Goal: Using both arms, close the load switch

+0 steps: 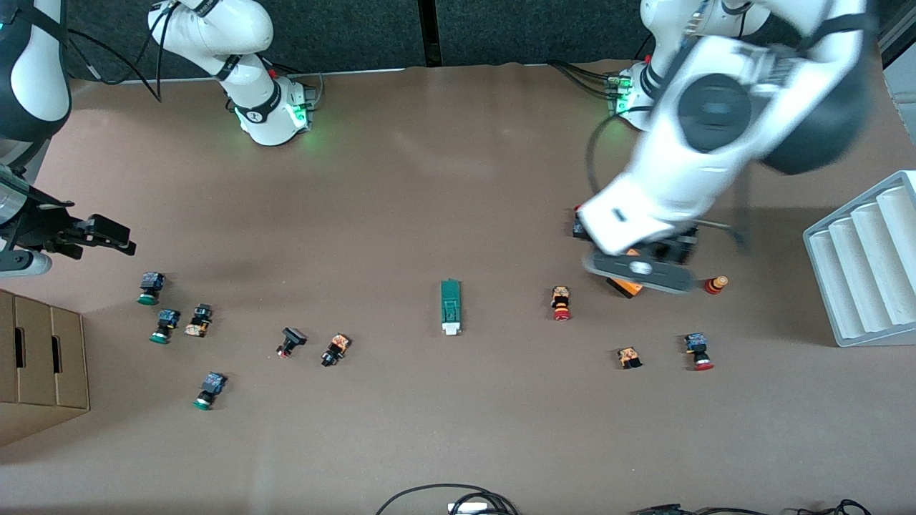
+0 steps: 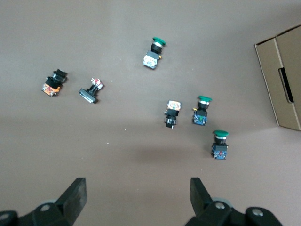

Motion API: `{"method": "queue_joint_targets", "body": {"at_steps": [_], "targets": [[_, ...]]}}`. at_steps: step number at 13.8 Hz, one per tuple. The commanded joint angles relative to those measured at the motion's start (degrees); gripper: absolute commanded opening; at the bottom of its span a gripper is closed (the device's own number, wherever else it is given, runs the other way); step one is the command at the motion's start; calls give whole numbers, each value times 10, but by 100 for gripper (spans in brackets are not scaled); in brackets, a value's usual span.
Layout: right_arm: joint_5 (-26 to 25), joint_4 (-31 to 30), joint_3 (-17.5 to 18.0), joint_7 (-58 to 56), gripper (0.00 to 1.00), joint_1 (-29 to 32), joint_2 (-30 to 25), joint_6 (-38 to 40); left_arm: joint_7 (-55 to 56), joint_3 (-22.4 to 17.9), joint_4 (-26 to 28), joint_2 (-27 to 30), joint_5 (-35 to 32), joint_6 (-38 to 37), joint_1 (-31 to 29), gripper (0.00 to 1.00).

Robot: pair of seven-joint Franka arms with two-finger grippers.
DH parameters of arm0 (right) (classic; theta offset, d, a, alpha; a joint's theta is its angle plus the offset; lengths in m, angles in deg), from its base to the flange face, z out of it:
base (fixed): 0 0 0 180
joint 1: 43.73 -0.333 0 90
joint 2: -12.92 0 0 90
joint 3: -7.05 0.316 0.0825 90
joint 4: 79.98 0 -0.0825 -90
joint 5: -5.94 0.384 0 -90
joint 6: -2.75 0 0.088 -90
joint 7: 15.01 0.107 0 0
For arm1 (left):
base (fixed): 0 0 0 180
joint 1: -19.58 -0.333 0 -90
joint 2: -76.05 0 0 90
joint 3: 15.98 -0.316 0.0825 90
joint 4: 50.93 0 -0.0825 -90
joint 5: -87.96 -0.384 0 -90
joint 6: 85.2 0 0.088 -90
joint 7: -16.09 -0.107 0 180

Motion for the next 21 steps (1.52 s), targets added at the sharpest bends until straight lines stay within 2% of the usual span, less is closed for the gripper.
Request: {"method": "queue_joint_targets", "body": {"at_steps": [1,4,8,9,11,12,13,14,16,17,21], "targets": [[-7,15,-1,3,100,-4,10,-3,-17,5,12,28,13,-30,-42,100],[-7,17,-1,3,100,-4,11,-3,-74,6,11,30,21,-45,-126,100],[-7,17,0,2,100,-5,11,-1,-133,2,14,38,24,-45,-178,100],[-7,17,0,3,100,-4,11,-1,-161,-21,27,51,29,-41,-174,100],[-7,17,0,2,100,-4,11,-1,-187,-113,68,82,66,-28,-131,100],[-7,17,0,2,100,-4,11,-1,-189,-165,102,100,87,0,-105,100],[-7,17,0,3,100,-4,11,-1,-189,-192,143,127,93,34,-94,100],[-7,17,0,3,100,-4,11,-1,-185,-195,190,159,90,71,-93,100],[-7,17,0,3,100,-4,11,-2,-184,-214,239,188,87,126,-94,100],[-7,17,0,2,100,-4,11,-2,-181,-230,245,192,87,127,-92,100],[-7,17,0,2,100,-4,11,-1,-148,-233,274,215,93,131,-89,100]]}}
